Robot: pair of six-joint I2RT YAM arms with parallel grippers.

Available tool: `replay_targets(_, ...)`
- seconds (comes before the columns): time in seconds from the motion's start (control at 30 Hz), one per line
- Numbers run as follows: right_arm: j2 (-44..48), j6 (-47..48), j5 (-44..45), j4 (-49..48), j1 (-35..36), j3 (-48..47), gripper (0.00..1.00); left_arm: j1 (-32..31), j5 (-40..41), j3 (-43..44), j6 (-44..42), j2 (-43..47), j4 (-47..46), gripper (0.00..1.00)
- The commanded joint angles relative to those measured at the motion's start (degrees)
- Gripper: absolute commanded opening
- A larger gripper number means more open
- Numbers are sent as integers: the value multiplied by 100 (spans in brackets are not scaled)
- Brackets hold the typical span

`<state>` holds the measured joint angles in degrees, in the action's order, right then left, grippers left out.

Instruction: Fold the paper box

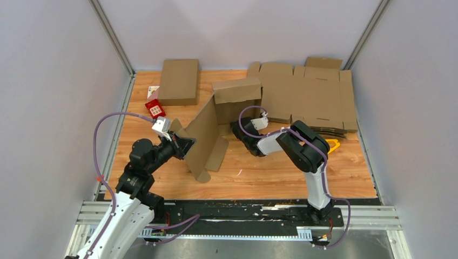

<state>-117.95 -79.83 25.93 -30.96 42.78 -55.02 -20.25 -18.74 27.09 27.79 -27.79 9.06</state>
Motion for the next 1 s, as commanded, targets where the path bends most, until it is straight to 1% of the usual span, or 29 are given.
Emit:
replay_targets(0.0,-77,-796,-137,1001,-5,-73,0,-40,-139,-66,164,-4,462,0)
replay_targets(0.13,246,-400,75,787,-50,17,0,-40,-108,-46,148,23,509,0)
replay_targets(0.27,637,513,333,307,-102,90,0,-40,-104,-42,150,37,522,0)
replay_targets(0.33,764,925,472,223,-104,64,0,-40,-113,-33,164,37,528,0)
replay_targets(0.43,861,1218,635,113,-118,98,0,-40,-114,-20,165,30,543,0)
replay_targets(0.53,816,1177,615,70,-195,164,0,-40,-113,-20,163,21,537,0)
replay_targets(0.6,706,960,474,274,-255,121,0,-40,-114,-28,170,15,538,0)
replay_targets(0.7,491,279,456,1384,-286,-175,0,-40,-104,-37,179,19,520,0)
replay_targets(0.77,367,28,408,1745,-280,-220,0,-40,-108,-26,178,21,518,0)
replay_targets(0.87,290,-81,236,1724,-280,-203,0,-40,-86,-22,177,4,515,0)
replay_targets(0.97,438,302,194,1487,-281,-208,0,-40,-75,23,155,-45,527,0)
